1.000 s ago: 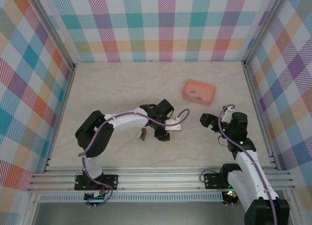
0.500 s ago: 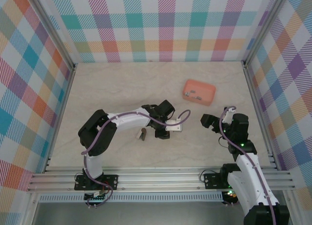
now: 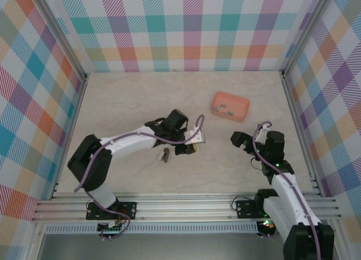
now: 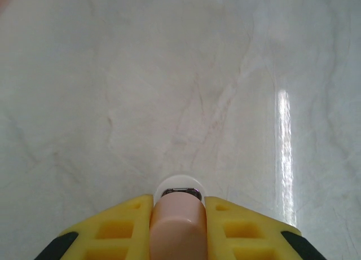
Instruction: Load the staples into the stapler
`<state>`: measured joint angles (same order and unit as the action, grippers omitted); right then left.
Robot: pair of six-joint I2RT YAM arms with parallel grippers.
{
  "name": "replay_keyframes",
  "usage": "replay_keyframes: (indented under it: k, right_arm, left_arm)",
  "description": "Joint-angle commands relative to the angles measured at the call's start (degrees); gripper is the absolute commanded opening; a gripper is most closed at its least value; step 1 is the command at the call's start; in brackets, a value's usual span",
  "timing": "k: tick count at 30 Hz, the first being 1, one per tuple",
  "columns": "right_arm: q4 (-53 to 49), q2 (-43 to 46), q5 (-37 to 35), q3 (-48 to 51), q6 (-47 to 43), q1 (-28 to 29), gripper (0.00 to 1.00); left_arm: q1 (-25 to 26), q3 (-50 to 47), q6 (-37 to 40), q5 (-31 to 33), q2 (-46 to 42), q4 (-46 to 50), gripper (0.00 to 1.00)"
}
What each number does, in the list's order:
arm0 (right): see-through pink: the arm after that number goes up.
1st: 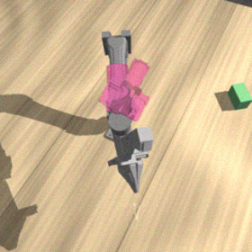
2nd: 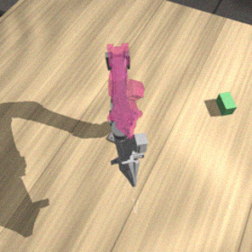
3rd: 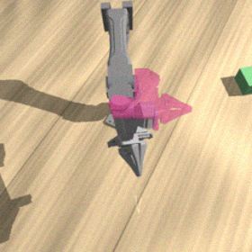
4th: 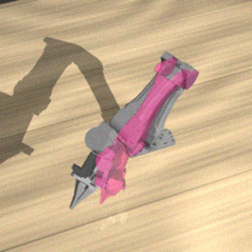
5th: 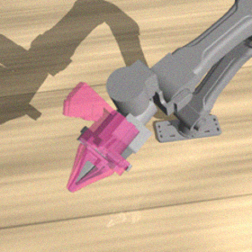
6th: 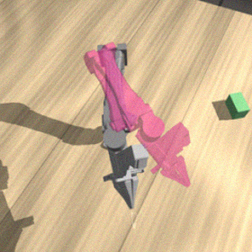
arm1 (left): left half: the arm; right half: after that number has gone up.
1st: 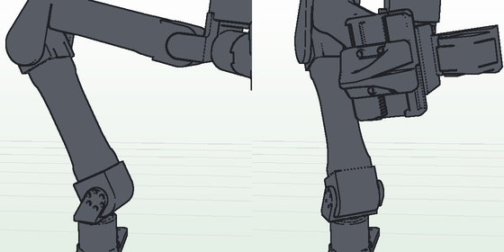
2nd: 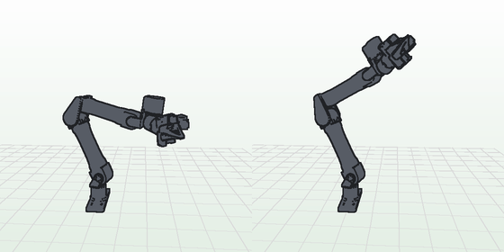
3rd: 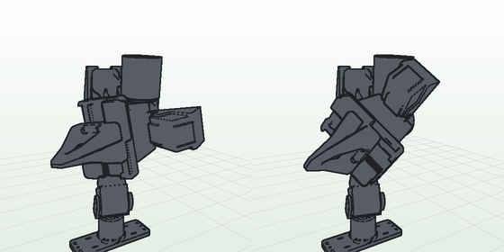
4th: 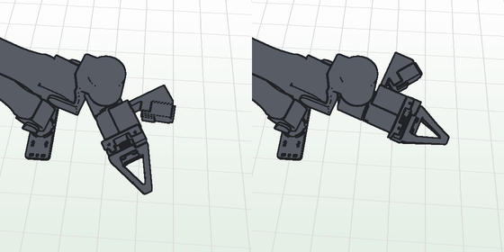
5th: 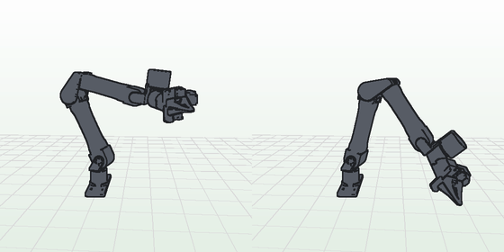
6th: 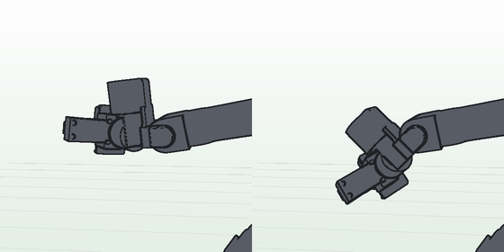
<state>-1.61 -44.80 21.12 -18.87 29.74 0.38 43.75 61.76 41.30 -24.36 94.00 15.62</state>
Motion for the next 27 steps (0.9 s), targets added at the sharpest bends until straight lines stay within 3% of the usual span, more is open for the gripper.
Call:
replay_keyframes:
  k: [1,5,8,16,21,27]
  right_arm:
    - [2.62,-4.22,7.01,-3.60,0.25,0.36,0.99]
    - [1.46,-10.56,14.41,-7.79,-2.01,2.20,0.99]
    - [0.86,-14.57,19.50,-9.96,-2.89,4.57,0.99]
    - [-3.15,-16.51,17.84,-10.86,-6.97,13.66,0.98]
    - [-1.44,-18.96,24.40,-10.81,-4.39,14.96,0.90]
    - [1.37,-23.21,25.44,-11.76,-2.88,16.07,0.81]
  left_arm:
    - [-2.40,-5.12,-4.27,-7.54,-2.83,-14.03,0.05]
    - [-3.93,-9.26,-4.93,-8.66,-4.64,-21.41,0.03]
    - [-5.19,-11.02,-1.36,-13.07,-5.58,-22.40,0.00]
    - [-5.55,-12.36,-1.86,-17.36,-6.26,-25.10,0.00]
    - [-5.59,-11.44,-0.91,-18.41,-5.36,-24.76,0.00]
    - [-5.51,-10.56,-0.74,-19.40,-4.68,-23.95,0.00]
